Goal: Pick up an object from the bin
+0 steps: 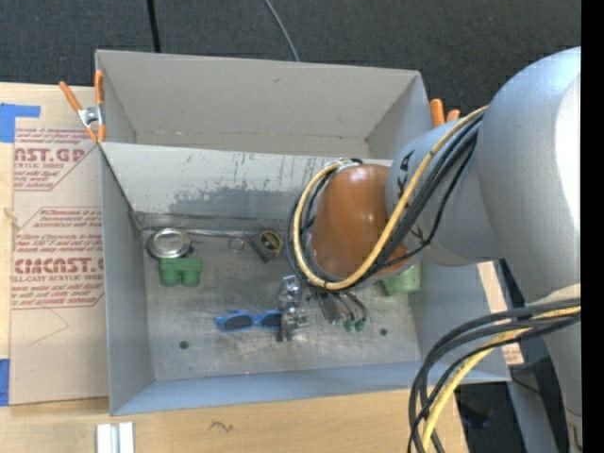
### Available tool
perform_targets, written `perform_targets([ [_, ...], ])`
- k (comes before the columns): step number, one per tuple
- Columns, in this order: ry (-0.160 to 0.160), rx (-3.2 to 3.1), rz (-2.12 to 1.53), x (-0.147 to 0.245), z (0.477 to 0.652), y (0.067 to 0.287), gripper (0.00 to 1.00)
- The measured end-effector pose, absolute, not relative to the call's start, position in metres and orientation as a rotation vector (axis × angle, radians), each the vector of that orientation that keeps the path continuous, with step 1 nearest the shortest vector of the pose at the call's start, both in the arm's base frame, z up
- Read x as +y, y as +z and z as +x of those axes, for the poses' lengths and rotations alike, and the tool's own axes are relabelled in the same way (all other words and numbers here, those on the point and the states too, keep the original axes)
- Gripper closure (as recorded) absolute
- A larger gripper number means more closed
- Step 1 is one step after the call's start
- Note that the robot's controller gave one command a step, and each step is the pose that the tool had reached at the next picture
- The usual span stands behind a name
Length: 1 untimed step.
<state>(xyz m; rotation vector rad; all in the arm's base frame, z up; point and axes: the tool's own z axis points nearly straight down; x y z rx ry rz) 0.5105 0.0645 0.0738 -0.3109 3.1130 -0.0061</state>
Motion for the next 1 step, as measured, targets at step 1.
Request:
perform_targets([
  [1, 0.004, 3.095, -0.479, 0.1348, 0.5037, 0.2374, 1.0],
])
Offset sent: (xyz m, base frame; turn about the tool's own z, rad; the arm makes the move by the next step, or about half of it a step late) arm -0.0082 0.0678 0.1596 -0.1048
